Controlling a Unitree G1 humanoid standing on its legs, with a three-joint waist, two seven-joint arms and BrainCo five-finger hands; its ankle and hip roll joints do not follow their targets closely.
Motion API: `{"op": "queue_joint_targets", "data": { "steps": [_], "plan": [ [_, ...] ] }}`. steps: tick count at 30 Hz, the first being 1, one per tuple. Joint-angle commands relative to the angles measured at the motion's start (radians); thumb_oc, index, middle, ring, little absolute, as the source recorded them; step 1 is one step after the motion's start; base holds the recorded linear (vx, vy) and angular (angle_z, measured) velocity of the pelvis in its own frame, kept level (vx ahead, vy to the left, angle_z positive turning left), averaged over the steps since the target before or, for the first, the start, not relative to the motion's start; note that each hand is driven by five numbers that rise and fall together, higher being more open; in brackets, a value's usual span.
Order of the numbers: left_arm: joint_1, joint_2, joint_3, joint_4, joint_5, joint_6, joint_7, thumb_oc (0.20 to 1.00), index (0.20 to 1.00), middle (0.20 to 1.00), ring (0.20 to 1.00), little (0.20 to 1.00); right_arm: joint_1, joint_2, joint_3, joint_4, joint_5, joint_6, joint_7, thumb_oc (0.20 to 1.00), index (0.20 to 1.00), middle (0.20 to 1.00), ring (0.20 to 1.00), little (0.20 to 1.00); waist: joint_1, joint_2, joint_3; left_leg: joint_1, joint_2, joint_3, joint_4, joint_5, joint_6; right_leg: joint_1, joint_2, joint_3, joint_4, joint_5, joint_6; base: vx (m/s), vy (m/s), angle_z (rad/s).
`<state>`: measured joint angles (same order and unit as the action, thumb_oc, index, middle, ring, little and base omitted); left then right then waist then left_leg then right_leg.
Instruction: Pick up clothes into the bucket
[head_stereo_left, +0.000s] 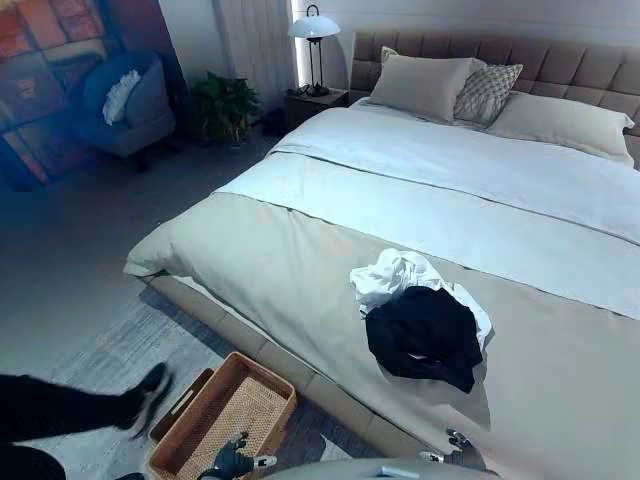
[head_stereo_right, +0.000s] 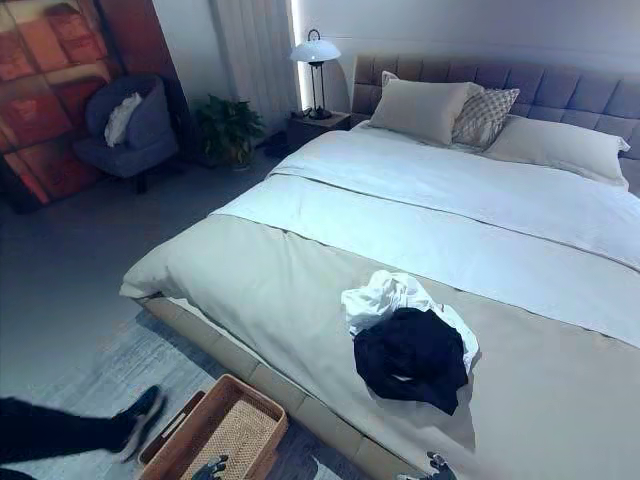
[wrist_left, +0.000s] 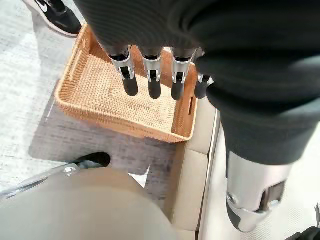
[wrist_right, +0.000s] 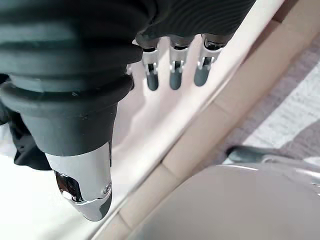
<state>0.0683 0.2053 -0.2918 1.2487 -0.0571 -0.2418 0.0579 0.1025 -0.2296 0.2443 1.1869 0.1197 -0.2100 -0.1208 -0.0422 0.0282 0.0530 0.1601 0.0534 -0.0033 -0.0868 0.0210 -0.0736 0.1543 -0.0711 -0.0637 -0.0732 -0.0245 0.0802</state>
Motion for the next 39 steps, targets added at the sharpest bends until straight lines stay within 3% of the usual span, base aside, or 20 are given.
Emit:
{"op": "queue_joint_targets", "data": {
  "steps": [1,14,21,31,39],
  "plan": [
    [-0.068,-0.062,-0.004,0.037,-0.006,-0.015,-0.011,1.0,1.0,1.0,1.0,1.0,-0.079,0.003,0.029,0.028,-0.012,-0.018,-0.009,1.0,1.0,1.0,1.0,1.0,-0.024,-0.055,0.025,-0.053,-0.062,-0.027,0.093,-0.079,0.033,-0.022,-0.043,-0.009,0.054,-0.003,0.04,0.14,0.041,-0.65],
    [-0.064,-0.063,0.009,0.046,-0.022,-0.01,-0.012,1.0,1.0,1.0,1.0,1.0,-0.093,-0.001,0.026,0.017,-0.002,-0.021,-0.008,1.0,1.0,1.0,1.0,1.0,-0.019,-0.055,0.033,-0.061,-0.064,-0.032,0.097,-0.082,0.035,-0.03,-0.045,-0.016,0.064,-0.007,0.041,0.0,0.0,0.0],
    [-0.062,-0.052,0.007,0.017,-0.014,-0.018,0.002,1.0,1.0,1.0,1.0,1.0,-0.142,-0.049,0.044,-0.223,0.012,-0.061,-0.024,1.0,1.0,1.0,1.0,1.0,-0.01,-0.056,0.048,-0.076,-0.067,-0.04,0.102,-0.081,0.037,-0.051,-0.048,-0.02,0.091,-0.015,0.043,0.0,0.0,0.0],
    [-0.076,-0.046,-0.02,-0.031,-0.032,-0.037,0.055,1.0,1.0,1.0,1.0,1.0,-0.29,-0.153,-0.075,-0.488,-0.029,-0.102,-0.196,1.0,1.0,1.0,1.0,1.0,0.003,-0.038,0.093,-0.123,-0.075,-0.057,0.105,-0.067,0.041,-0.11,-0.056,-0.038,0.136,-0.024,0.046,-0.01,0.004,0.04],
    [-0.108,-0.027,-0.094,-0.12,0.002,-0.064,0.079,1.0,1.0,1.0,1.0,1.0,-0.477,-0.353,-0.108,-0.403,-0.274,-0.062,-0.404,1.0,1.0,1.0,1.0,1.0,0.014,0.014,0.161,-0.209,-0.095,-0.08,0.133,-0.053,0.046,-0.213,-0.076,-0.041,0.209,-0.036,0.044,-0.04,0.021,0.12]
  ]
}}
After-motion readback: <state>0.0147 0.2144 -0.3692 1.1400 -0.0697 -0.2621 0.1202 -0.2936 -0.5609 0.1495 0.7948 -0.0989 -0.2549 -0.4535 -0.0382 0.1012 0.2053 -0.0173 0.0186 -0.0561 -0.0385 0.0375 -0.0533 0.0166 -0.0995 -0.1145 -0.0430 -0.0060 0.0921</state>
